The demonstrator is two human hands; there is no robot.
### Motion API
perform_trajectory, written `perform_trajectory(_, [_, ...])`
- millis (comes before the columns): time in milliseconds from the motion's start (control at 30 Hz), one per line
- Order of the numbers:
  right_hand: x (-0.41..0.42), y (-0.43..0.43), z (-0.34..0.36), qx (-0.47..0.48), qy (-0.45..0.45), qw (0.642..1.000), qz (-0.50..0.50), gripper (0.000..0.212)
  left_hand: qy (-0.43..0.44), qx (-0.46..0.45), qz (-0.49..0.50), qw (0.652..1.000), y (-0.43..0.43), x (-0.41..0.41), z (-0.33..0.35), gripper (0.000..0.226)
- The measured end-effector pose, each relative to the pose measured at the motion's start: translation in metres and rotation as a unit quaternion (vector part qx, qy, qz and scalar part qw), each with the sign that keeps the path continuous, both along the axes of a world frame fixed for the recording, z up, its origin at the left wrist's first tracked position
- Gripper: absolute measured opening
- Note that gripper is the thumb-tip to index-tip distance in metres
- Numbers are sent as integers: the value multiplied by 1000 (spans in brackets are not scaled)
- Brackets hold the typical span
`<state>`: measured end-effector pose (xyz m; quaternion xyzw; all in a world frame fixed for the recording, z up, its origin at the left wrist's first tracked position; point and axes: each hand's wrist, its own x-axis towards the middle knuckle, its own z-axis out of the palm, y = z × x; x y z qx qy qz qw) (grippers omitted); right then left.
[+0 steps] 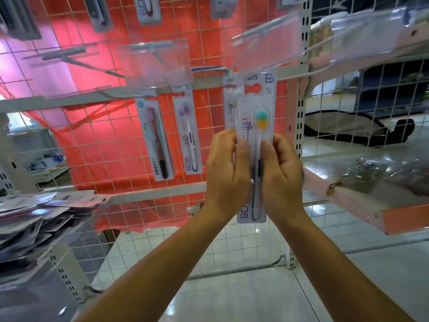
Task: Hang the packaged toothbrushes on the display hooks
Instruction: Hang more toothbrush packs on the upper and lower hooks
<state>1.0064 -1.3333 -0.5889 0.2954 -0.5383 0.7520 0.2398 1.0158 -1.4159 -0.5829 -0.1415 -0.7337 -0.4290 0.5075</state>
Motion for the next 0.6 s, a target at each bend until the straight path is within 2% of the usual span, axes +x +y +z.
perform_trajectory(267, [-10, 10, 23, 9, 12, 1000, -6, 18, -30, 60, -51, 996, 11, 1, 17, 14])
perform_trajectory(500, [-26, 10, 24, 59, -33, 997, -22, 23, -48, 77, -33, 995, 2, -8, 2, 31])
perform_trajectory(600, [-35, 6, 20, 71, -60, 996, -12, 22, -67, 97, -19, 993, -1, -10, -3, 29])
